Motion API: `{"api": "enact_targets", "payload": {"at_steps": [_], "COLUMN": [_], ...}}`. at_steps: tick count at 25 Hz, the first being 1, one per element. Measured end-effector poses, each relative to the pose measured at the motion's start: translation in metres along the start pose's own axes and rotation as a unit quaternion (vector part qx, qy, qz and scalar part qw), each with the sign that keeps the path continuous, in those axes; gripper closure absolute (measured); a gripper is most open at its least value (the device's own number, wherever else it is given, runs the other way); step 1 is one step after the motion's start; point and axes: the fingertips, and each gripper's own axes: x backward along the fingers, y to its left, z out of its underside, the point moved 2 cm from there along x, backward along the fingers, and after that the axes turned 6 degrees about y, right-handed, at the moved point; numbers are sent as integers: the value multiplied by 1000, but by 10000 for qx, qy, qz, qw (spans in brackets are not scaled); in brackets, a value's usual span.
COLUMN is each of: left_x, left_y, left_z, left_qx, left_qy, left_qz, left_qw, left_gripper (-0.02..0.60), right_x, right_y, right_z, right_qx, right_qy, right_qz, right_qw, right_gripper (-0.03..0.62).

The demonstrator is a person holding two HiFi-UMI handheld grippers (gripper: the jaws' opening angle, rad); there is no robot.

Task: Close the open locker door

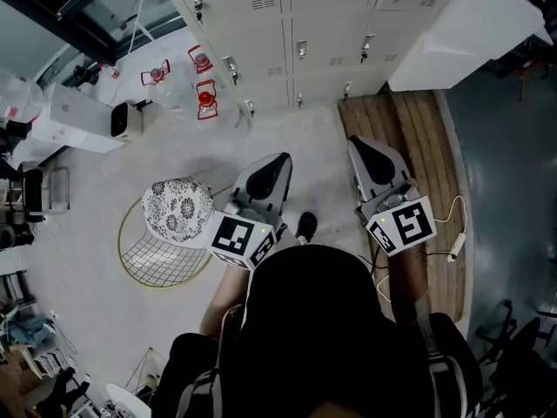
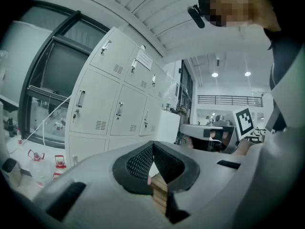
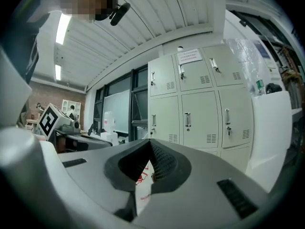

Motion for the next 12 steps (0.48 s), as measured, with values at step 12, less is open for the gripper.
{"api": "enact_targets", "payload": {"at_steps": [12], "left_x": [5], "left_y": [-4], "left_z": [0], "left_qx": [-75], "left_qy": [-26], "left_qz": [13], "left_qw": [10000], "left_gripper": [563], "right_x": [1], "right_y": [6], "right_z": [0], "right_qx": [-157], "right_qy": [-72], "right_qz": [-10], "right_qw": [9998], "right_gripper": [591]}}
